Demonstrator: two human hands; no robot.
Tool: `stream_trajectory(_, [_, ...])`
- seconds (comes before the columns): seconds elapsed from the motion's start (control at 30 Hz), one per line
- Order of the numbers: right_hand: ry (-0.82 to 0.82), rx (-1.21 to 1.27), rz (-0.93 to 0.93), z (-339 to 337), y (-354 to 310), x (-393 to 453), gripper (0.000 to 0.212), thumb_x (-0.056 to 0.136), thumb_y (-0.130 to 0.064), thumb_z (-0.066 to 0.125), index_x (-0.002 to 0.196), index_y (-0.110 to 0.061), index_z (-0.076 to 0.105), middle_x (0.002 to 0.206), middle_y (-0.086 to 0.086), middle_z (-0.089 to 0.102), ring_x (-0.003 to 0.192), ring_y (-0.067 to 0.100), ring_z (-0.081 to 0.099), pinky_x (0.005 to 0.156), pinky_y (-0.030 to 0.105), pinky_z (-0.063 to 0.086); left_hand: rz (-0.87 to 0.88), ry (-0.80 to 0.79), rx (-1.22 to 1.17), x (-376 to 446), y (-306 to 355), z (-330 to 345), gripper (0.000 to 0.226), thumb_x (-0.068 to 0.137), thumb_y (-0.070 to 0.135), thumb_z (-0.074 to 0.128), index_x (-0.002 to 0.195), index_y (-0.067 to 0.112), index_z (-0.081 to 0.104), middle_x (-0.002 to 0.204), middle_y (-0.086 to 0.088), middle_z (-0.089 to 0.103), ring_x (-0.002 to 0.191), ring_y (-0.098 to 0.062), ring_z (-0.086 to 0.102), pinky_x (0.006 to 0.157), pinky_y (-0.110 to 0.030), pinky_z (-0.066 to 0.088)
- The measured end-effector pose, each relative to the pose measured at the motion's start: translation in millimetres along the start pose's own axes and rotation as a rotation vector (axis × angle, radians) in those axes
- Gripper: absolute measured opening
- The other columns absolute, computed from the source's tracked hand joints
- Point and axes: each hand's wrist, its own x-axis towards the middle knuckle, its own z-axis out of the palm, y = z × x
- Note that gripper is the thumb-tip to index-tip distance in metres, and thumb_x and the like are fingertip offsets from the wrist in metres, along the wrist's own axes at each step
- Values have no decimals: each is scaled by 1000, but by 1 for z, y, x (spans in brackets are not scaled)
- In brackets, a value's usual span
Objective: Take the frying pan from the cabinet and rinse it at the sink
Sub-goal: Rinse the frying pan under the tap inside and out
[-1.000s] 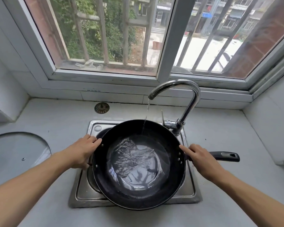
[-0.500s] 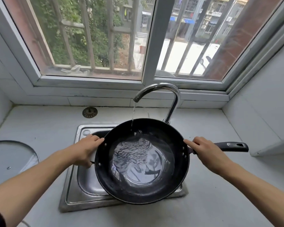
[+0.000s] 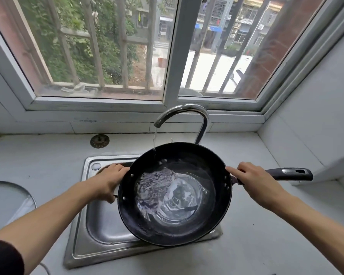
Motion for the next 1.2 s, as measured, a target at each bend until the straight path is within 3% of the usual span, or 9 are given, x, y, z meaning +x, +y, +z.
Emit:
stream_trajectory(0.23, [20, -53, 49, -12, -13, -8, 86, 43, 19, 67, 117, -25, 59, 76, -6, 47, 62, 13, 33, 48, 26, 28, 6, 53, -21, 12, -1, 5, 113, 52, 29, 80, 149, 20, 22, 137, 1, 38, 126, -22, 34, 108, -28, 32])
stream_trajectory(0.43, [22, -101, 99, -22, -22, -16, 79, 54, 17, 64, 122, -24, 57, 79, -2, 46, 60, 22, 42, 45, 35, 41, 51, 110, -68, 25, -5, 15, 115, 47, 30, 82, 147, 21, 24, 134, 1, 39, 123, -21, 35, 106, -32, 35])
stream_trajectory(0.63, [26, -149, 118, -32, -35, -19, 80, 49, 17, 64, 119, -22, 60, 77, -1, 46, 59, 22, 43, 46, 31, 34, 77, 141, -81, 37, -6, 25, 112, 49, 32, 82, 145, 23, 24, 133, 4, 39, 122, -20, 35, 104, -33, 38])
stream_trajectory(0.77, [38, -151, 157, -29, -41, -26, 85, 44, 18, 67, 120, -21, 61, 77, -2, 47, 61, 18, 34, 48, 29, 30, 130, 208, -87, 44, -11, 31, 111, 48, 38, 80, 144, 25, 26, 132, 6, 43, 121, -19, 40, 103, -35, 40])
stream_trajectory(0.9, [28, -133, 199, -20, -46, -33, 88, 46, 18, 69, 124, -21, 58, 79, -2, 47, 64, 22, 45, 50, 30, 30, 152, 265, -89, 48, -12, 31, 109, 48, 32, 81, 143, 22, 28, 132, 3, 44, 120, -21, 41, 102, -34, 42])
stream_trajectory(1.2, [11, -110, 238, -15, -56, -35, 88, 48, 18, 67, 126, -22, 55, 80, -3, 48, 67, 25, 49, 51, 32, 32, 161, 305, -55, 53, -15, 26, 106, 50, 24, 83, 143, 18, 31, 132, 1, 45, 119, -22, 41, 103, -31, 40])
